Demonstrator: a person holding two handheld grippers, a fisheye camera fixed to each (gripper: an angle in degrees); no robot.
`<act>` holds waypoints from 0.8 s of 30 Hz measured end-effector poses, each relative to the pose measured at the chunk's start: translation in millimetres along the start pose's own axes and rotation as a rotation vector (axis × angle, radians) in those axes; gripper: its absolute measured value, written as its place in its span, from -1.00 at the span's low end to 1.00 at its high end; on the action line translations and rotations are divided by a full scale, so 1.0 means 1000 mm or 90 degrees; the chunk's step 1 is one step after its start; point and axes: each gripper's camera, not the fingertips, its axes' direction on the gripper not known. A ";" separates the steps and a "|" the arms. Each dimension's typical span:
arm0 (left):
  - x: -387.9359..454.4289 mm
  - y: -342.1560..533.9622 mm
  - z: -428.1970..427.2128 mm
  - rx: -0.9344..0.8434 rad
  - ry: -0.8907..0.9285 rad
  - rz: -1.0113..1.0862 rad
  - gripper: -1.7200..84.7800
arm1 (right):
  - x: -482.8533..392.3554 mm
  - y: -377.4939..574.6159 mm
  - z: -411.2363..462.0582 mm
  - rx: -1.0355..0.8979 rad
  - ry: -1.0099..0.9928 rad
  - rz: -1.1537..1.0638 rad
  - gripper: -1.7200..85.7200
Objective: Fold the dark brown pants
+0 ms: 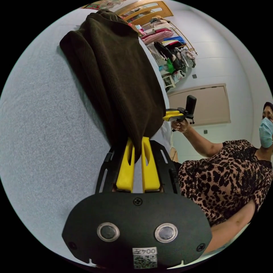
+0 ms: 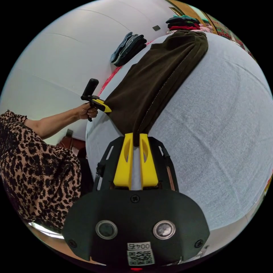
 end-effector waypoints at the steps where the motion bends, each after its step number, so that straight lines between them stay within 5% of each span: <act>1: -0.004 0.004 -0.005 0.003 0.009 -0.002 -0.85 | 0.006 0.006 0.005 0.005 -0.008 0.011 -0.84; 9: -0.038 0.048 -0.050 0.081 0.071 -0.054 -0.86 | 0.039 0.061 0.027 -0.025 0.018 0.116 -0.86; 13: -0.057 0.089 -0.082 0.129 0.095 -0.104 -0.81 | 0.060 0.095 0.029 0.082 -0.158 0.201 -0.68; 24: -0.090 0.184 -0.101 0.364 0.328 -0.259 -0.55 | 0.105 0.123 0.093 0.210 -0.296 0.388 -0.54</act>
